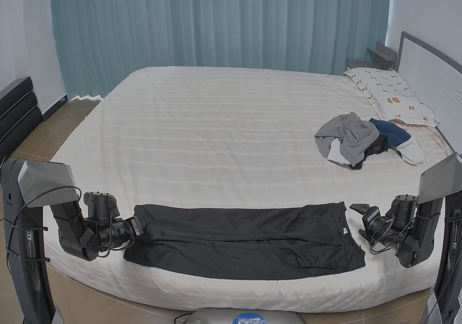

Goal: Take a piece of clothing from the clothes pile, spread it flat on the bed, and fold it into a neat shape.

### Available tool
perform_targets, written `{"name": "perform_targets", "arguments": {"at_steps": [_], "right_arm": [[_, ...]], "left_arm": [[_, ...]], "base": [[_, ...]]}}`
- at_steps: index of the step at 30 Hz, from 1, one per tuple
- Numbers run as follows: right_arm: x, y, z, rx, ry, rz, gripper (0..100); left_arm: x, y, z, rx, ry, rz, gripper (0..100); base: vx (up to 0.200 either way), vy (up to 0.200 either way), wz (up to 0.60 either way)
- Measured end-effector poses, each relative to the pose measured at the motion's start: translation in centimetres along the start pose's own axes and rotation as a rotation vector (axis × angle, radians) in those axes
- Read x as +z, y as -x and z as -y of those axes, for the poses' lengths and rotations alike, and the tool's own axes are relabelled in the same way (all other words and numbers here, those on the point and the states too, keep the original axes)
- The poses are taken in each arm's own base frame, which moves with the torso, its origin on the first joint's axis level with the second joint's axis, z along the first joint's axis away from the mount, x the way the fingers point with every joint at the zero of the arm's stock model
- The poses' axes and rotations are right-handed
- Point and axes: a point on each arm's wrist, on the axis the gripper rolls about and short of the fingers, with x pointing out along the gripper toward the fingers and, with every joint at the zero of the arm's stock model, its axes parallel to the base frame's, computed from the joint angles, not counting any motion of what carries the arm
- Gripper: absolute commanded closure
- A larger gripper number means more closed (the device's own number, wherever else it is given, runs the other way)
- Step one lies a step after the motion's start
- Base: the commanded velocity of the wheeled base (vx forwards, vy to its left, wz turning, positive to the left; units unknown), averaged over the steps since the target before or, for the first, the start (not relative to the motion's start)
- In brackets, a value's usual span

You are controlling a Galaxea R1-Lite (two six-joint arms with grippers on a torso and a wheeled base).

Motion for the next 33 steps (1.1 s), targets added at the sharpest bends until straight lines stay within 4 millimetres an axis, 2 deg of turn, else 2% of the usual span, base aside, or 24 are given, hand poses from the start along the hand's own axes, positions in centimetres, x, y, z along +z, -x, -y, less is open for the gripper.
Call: {"name": "perform_targets", "arguments": {"at_steps": [10,19,33], "right_arm": [[0.0,0.0,0.0,0.000,0.000,0.000,0],[0.0,0.0,0.0,0.000,0.000,-0.001,0],[-0.1,0.0,0.0,0.000,0.003,-0.003,0]], "left_arm": [[0.7,1.3,1.8,-0.035,-0.011,0.044,0],[0.8,-0.1,1.5,-0.037,-0.016,0.060,0],[-0.7,-1.5,0.5,-0.025,-0.028,0.013,0]], "base": [[0.000,0.000,0.00],[0.000,0.000,0.00],[0.000,0.000,0.00]]}}
